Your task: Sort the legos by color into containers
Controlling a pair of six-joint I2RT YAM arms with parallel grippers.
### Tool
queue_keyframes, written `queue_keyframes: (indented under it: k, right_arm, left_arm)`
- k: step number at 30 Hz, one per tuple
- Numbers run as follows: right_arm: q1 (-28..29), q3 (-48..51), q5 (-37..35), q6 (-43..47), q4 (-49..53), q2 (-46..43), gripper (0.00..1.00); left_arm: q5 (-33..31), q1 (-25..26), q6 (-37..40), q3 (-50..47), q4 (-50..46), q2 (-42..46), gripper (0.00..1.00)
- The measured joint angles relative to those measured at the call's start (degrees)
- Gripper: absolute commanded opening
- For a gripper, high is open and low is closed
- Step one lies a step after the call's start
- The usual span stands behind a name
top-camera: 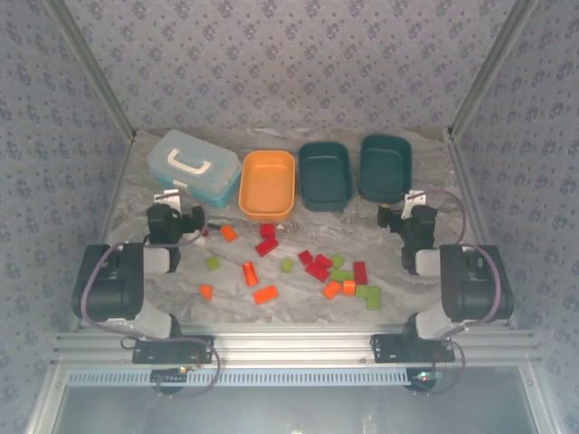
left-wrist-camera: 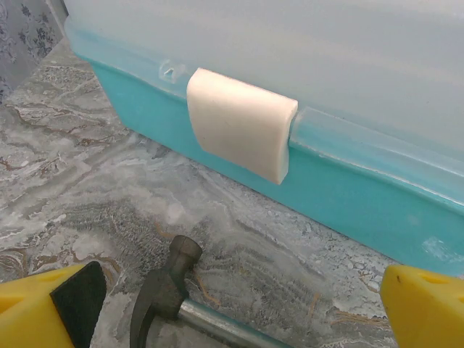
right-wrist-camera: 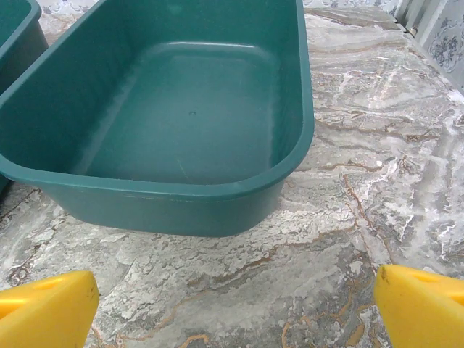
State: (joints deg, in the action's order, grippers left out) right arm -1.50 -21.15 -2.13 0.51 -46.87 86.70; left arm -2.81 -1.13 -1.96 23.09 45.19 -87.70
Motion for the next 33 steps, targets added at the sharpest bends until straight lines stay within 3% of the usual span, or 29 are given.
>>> queue_keyframes:
  k: [15,17,22,24,26,29,33]
  right_arm:
    - [0.09,-0.13,-0.26,0.0,0.98,-0.46,1.0]
    - [1.11,-1.2,-2.29,0.09,7.96,-4.42,1.0]
    - [8.0,-14.45,-7.1,-4.0,32.24,-25.35,1.0]
    - [9.03,-24.04,-8.28,-12.87,41.79,-30.23,1.0]
    - [7.5,-31.52,-7.19,-21.7,49.83,-32.89,0.89]
    - [8.0,-35.87,-5.86,-27.74,61.33,-34.49,0.82]
    - [24.3,-37.4,-11.76,-31.17,78.6,-31.17,0.83]
  left_arm:
    - [-0.57,0.24,0.0,0.0,-1.51,1.09,0.99]
    - [-2.58,1.22,0.02,0.07,-6.29,5.68,0.99]
    - [-8.02,6.29,-2.4,4.63,-21.66,30.45,0.99]
    - [-12.7,7.3,-10.86,10.78,-31.23,38.66,0.99]
    - [-17.92,6.75,-22.73,18.16,-43.39,44.26,0.99]
    - [-14.97,3.21,-31.17,21.51,-52.39,49.09,0.99]
    - [-5.9,3.87,-35.69,24.44,-65.26,44.83,0.99]
